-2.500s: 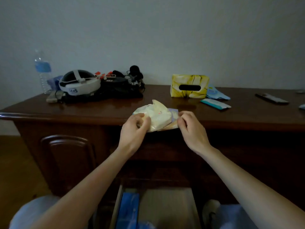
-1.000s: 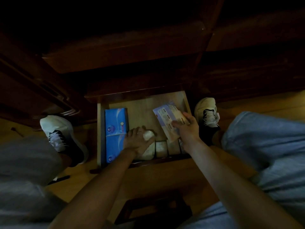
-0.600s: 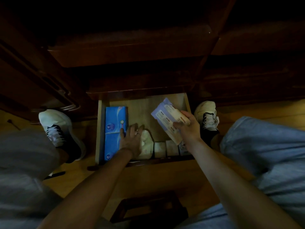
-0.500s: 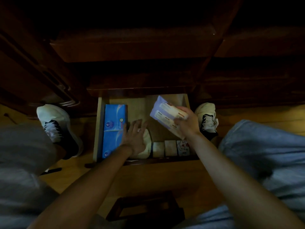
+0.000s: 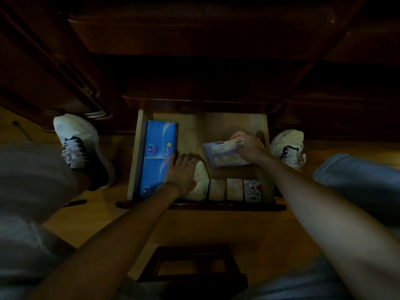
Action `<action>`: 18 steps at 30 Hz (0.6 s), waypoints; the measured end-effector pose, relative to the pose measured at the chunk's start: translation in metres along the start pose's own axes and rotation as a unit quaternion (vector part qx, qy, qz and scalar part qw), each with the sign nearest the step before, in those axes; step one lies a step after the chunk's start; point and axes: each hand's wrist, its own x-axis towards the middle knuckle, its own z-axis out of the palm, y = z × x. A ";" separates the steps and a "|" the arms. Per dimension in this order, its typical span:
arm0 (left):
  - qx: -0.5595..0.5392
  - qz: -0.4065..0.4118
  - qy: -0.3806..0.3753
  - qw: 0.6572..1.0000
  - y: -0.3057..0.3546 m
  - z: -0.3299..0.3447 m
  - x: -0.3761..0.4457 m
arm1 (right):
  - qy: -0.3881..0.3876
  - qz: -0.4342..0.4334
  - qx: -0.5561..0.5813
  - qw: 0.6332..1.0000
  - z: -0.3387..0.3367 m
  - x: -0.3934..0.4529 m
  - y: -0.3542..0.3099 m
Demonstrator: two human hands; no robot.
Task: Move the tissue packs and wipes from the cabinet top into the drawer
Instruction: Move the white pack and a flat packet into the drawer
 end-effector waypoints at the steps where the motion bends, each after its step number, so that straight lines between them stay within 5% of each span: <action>1: -0.002 -0.002 0.000 1.000 0.000 0.000 0.001 | 0.022 -0.012 0.008 1.000 -0.001 0.000 0.000; 6: 0.000 -0.011 -0.004 1.000 0.001 0.002 0.006 | 0.086 -0.142 -0.126 0.978 0.000 -0.008 -0.005; 12: 0.002 -0.008 -0.024 1.000 -0.001 -0.004 0.005 | -0.138 -0.065 -0.336 0.930 0.012 -0.019 0.003; 18: 0.023 0.007 -0.037 0.999 -0.005 -0.008 0.004 | -0.060 -0.047 -0.245 0.967 0.022 -0.005 -0.008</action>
